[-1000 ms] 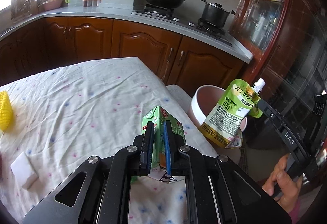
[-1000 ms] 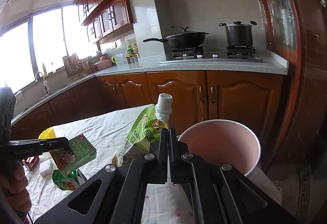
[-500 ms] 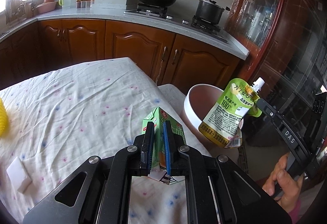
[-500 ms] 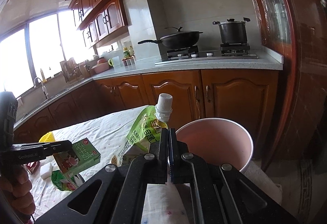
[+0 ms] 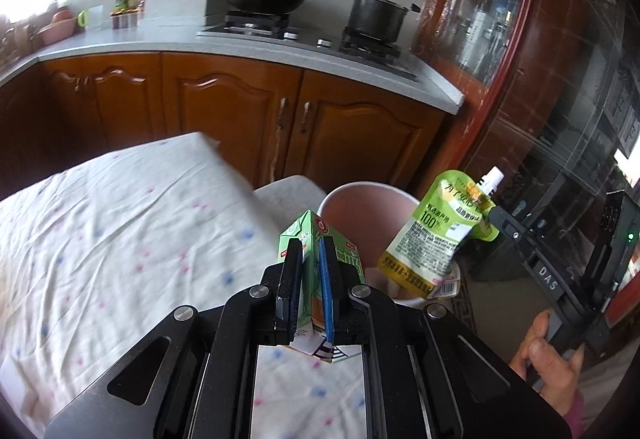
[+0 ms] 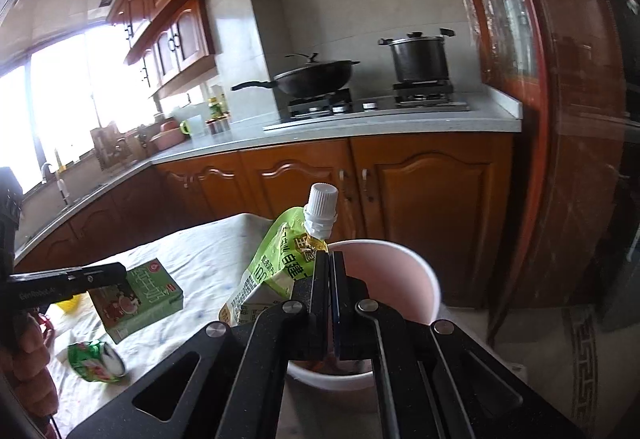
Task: Collect trash
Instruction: 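Carry the green carton and pouch over the pink bucket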
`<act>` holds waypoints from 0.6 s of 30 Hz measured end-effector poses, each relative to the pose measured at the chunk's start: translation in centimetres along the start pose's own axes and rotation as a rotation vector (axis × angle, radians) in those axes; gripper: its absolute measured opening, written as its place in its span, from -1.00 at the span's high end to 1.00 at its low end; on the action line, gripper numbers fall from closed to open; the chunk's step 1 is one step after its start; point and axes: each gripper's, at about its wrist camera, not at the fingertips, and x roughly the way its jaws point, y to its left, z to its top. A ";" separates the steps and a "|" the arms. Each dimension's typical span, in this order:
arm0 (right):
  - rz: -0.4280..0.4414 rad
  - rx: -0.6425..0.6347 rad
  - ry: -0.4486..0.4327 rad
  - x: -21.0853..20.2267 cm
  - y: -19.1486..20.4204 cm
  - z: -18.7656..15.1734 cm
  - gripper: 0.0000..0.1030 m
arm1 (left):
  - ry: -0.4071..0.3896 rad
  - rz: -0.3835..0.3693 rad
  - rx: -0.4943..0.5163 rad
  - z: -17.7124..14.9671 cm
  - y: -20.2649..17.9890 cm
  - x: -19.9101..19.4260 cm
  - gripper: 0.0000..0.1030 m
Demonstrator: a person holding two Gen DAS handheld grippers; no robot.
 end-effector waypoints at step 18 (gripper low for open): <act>-0.134 -0.081 0.077 4.3 -4.0 0.4 0.99 | 0.098 -0.039 0.033 2.1 -5.1 10.2 0.85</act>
